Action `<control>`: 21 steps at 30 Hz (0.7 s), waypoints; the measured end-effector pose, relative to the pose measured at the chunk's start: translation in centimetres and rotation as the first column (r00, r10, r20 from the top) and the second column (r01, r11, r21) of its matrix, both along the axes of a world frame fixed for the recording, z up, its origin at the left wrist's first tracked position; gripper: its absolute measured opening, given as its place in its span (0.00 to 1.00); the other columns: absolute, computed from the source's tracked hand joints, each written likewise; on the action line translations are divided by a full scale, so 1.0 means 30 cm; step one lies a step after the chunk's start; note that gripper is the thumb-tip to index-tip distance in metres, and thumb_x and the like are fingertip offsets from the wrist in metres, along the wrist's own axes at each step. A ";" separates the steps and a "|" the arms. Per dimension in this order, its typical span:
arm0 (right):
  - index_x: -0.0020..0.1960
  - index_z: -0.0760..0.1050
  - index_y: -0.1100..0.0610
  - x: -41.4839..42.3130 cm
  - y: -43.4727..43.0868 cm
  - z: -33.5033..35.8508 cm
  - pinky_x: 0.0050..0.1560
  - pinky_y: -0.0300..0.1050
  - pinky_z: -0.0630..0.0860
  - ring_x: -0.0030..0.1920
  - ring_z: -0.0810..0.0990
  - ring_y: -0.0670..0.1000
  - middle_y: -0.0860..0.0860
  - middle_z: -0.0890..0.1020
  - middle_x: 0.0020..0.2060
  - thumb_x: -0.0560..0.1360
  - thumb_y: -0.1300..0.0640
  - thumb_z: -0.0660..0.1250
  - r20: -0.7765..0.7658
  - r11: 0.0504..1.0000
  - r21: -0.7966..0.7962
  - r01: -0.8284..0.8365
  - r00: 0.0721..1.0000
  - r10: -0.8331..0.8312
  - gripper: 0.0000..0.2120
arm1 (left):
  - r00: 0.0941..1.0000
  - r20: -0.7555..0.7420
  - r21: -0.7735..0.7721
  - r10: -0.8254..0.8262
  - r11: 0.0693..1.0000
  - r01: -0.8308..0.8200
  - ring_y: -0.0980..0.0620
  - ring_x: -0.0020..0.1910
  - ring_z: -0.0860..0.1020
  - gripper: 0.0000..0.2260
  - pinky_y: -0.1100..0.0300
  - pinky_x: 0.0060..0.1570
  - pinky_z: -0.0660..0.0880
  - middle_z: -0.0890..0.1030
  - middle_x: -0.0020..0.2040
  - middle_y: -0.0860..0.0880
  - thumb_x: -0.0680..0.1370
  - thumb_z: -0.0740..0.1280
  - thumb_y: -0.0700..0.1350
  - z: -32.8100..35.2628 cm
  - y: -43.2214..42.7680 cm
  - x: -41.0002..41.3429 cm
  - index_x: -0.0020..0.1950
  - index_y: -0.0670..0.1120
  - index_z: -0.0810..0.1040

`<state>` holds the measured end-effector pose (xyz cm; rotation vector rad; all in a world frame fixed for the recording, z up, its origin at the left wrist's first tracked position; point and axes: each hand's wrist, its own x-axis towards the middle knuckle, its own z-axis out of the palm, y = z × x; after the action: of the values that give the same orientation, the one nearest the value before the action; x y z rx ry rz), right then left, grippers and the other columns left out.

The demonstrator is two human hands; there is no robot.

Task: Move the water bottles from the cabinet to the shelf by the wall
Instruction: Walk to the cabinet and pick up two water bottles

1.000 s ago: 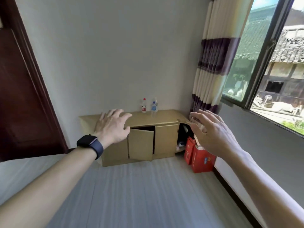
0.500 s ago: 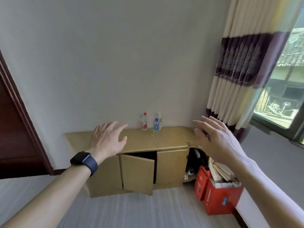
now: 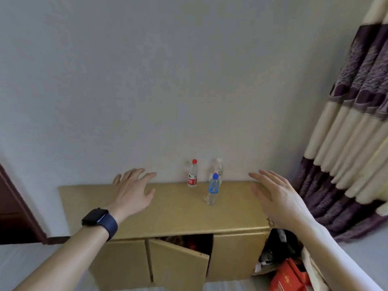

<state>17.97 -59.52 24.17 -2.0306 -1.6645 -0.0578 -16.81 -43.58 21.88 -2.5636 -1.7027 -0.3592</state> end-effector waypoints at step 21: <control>0.75 0.63 0.41 0.515 1.239 -0.542 0.69 0.48 0.65 0.74 0.63 0.50 0.45 0.70 0.72 0.81 0.44 0.57 -0.203 0.851 -0.523 -0.055 0.977 -0.062 0.22 | 0.992 -0.123 -0.498 -0.026 0.867 -0.039 0.47 0.73 0.65 0.27 0.49 0.69 0.64 0.65 0.76 0.50 0.78 0.60 0.56 -0.548 1.088 0.642 0.76 0.54 0.62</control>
<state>33.43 -22.35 7.91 -2.3222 -1.6605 0.6673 2.44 -10.96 5.44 -2.8314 -1.9652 0.2883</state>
